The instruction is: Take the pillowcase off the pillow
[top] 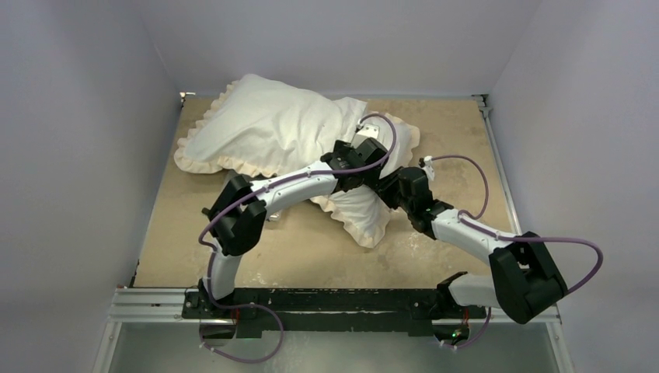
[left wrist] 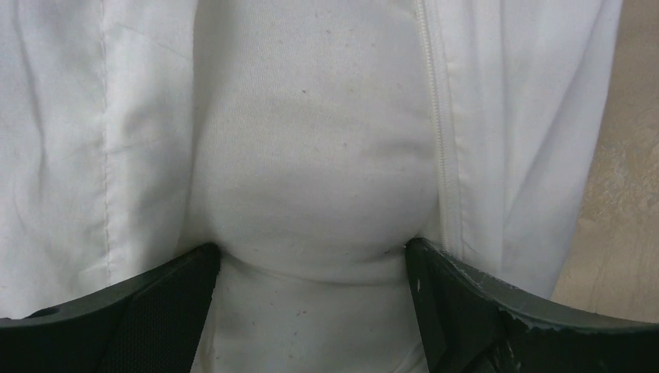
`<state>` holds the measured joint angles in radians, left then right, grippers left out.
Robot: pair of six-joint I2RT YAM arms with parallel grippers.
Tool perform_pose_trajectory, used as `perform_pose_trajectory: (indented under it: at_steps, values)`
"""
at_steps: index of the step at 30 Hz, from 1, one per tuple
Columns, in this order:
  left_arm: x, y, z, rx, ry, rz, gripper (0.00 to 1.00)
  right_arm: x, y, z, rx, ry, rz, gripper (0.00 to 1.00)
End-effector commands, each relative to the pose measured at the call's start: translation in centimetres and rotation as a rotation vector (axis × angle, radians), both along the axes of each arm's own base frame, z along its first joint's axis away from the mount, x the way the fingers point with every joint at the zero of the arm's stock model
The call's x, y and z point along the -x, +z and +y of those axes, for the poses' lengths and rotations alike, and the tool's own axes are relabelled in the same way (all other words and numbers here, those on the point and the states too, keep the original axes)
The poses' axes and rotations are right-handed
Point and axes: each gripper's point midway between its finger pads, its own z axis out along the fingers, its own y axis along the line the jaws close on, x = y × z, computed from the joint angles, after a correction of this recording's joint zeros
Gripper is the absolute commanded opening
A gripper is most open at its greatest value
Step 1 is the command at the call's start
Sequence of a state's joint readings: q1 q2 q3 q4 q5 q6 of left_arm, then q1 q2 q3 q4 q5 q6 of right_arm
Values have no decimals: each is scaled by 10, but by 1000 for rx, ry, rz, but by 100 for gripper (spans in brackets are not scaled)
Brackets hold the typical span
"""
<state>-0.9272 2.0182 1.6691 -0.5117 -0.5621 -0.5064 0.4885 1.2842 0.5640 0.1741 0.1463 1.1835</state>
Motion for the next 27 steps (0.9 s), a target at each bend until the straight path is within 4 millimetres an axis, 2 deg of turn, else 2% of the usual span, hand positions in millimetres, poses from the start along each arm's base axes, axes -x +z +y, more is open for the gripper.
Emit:
perform_pose_trajectory:
  at_steps: [1,4,8,11,12,15,19,23,27]
  values:
    - [-3,-35,42,-83,82,79,88,20,-16,-2,39,50,60,36]
    - [1,-46,49,-65,72,111,87,20,-17,-2,38,53,64,36]
    - [10,-61,42,-30,35,160,80,18,-17,-1,41,52,67,36]
    - [14,-71,39,-15,21,181,67,16,-19,0,43,49,74,36]
    - [15,-69,38,-9,12,182,57,15,-19,0,43,45,78,36]
    - [8,-49,37,6,3,144,27,15,-20,0,42,40,85,37]
    - [-7,-11,46,50,20,85,0,15,-19,0,43,34,90,37]
    - [-18,21,62,100,50,38,0,13,-19,-2,46,16,97,37]
    - [-29,53,87,162,92,-9,0,13,-17,-5,44,-5,104,37]
